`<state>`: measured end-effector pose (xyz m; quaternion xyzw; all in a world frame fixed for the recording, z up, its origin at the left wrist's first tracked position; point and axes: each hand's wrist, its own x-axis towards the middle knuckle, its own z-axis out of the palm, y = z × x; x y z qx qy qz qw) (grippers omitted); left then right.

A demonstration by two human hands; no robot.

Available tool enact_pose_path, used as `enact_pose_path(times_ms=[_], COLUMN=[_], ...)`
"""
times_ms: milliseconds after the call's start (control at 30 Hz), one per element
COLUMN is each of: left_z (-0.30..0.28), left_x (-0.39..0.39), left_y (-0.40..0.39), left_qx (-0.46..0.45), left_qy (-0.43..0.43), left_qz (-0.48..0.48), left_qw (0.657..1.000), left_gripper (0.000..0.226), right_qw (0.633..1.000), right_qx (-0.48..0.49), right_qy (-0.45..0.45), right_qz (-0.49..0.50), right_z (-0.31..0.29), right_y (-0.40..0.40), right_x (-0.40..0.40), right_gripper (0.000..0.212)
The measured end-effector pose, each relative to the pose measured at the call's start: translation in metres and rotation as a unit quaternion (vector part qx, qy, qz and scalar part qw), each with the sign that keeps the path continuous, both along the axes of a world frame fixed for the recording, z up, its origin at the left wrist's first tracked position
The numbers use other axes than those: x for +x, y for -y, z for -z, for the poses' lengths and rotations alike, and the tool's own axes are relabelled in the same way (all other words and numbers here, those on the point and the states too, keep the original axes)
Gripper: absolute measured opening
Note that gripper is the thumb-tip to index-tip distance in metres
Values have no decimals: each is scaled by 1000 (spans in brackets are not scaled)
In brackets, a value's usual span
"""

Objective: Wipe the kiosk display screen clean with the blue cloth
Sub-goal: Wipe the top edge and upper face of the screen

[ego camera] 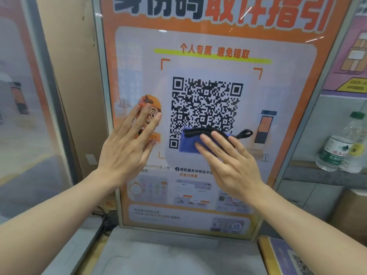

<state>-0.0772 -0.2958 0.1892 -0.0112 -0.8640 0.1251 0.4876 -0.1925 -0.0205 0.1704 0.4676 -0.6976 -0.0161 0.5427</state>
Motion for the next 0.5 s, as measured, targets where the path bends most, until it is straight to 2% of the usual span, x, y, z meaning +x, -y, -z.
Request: enact_pose_path(times_ms=[133, 233, 333, 500], left_z=[0, -5, -10, -14], left_x=[1, 3, 6, 9], left_y=[4, 11, 19, 27], left_qx=[-10, -15, -37, -54], left_qy=[-7, -27, -11, 3], left_qz=[11, 12, 13, 17], left_qw=[1000, 999, 999, 998], left_gripper=[58, 52, 52, 53], right_qw=[997, 995, 997, 997], right_qx=[-80, -91, -57, 62], right_qy=[13, 29, 42, 41], right_qz=[-3, 2, 5, -9], right_z=[-12, 8, 31, 65], right_y=[24, 36, 42, 51], right_x=[4, 12, 18, 29], right_gripper=[54, 56, 63, 71])
